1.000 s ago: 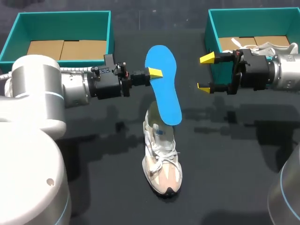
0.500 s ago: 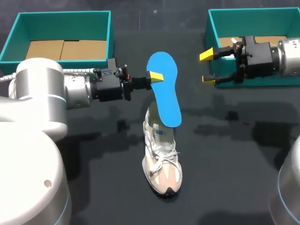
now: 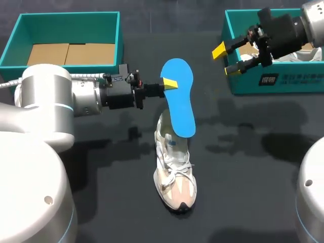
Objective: Take the shoe out of the shoebox, open the shoe tongue, remove and reinsert the insole, then place the shoe into the shoebox
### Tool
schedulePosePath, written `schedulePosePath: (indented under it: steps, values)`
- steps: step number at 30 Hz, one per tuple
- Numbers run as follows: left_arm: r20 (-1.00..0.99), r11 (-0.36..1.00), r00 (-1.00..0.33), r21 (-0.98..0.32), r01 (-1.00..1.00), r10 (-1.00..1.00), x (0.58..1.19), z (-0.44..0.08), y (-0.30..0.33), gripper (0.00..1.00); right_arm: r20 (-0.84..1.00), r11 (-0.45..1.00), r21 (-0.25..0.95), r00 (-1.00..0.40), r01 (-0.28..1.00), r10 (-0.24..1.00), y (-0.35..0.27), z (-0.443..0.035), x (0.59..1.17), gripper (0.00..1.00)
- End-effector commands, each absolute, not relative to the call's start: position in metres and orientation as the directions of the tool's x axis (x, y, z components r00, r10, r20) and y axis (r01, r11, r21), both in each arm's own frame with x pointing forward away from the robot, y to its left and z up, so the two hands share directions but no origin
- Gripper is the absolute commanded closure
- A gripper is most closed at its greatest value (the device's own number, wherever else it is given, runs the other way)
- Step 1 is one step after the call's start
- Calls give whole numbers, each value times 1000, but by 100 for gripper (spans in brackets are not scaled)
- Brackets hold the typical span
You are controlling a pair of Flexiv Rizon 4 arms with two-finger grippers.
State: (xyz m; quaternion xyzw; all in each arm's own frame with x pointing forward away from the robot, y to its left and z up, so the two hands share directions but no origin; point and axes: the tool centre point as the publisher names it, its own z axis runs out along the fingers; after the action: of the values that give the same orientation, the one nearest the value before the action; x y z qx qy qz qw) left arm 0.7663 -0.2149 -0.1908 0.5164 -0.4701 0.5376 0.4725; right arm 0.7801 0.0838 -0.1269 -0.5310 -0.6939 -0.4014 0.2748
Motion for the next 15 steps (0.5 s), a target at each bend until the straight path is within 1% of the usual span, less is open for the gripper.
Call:
schedulePosePath:
  steps: [1, 7, 10, 13, 15]
  values:
    - [1000, -110, -20, -17, -994, 21, 766, -191, -214, 100, 482, 176, 281, -297, 943, 824, 87, -113, 773, 0]
    - [1000, -110, -20, -17, -994, 21, 766, -191, -214, 100, 256, 203, 254, -268, 946, 929, 98, -104, 771, 0]
    - [1000, -110, -20, -17, -994, 21, 766, -191, -214, 100, 178, 182, 244, -228, 953, 957, 103, -102, 772, 0]
    - [1000, -110, -20, -17, -994, 21, 766, -191, -214, 100, 130, 177, 248, -214, 952, 968, 109, -102, 774, 0]
    - [1000, -110, -20, -17, -994, 21, 766, -191, -214, 100, 67, 172, 260, -196, 950, 978, 115, -104, 776, 0]
